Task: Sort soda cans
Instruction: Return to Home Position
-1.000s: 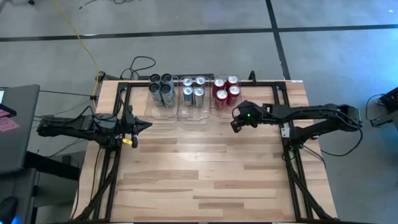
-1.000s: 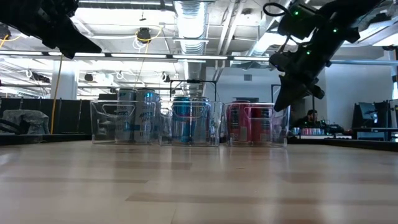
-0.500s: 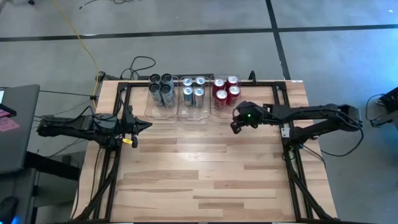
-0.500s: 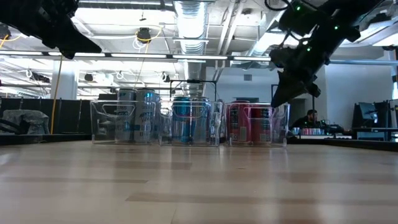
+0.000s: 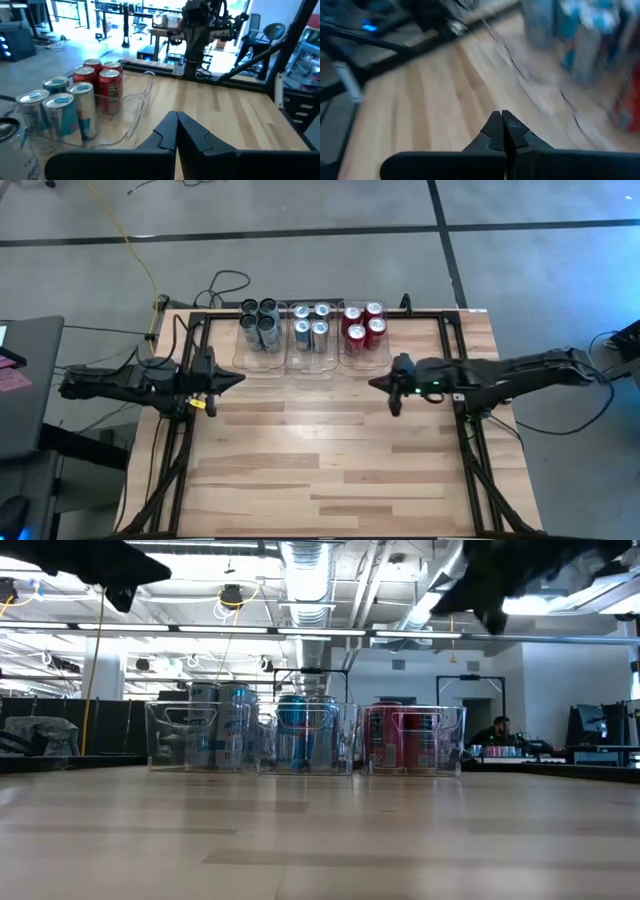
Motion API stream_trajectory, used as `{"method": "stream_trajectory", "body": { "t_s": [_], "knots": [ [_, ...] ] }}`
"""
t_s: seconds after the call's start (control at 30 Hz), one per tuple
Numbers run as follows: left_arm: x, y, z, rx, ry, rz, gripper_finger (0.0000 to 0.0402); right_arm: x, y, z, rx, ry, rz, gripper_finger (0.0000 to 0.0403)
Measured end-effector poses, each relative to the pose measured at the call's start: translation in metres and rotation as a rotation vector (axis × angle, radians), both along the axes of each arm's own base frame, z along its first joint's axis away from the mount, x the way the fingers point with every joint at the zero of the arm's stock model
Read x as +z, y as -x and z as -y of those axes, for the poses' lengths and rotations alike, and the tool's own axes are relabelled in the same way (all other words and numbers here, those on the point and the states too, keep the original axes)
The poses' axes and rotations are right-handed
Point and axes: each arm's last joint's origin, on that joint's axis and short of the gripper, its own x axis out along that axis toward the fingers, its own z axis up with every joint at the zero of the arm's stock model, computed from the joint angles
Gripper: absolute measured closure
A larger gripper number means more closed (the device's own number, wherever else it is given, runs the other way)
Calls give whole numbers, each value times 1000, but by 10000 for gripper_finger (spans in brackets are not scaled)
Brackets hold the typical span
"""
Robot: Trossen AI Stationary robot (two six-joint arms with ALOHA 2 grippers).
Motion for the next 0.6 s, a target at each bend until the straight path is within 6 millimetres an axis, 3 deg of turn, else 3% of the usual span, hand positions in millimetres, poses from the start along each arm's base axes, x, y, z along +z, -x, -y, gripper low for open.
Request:
{"method": "stream_trajectory", "body": {
  "t_s": [0.37, 0.6],
  "knots": [
    [-2, -12, 1, -8, 0, -40, 401, 47, 53, -13, 122, 281, 257, 403],
    [1, -22, 2, -15, -33, -12, 401, 54, 77, -5, 116, 393, 269, 403]
  ]
}}
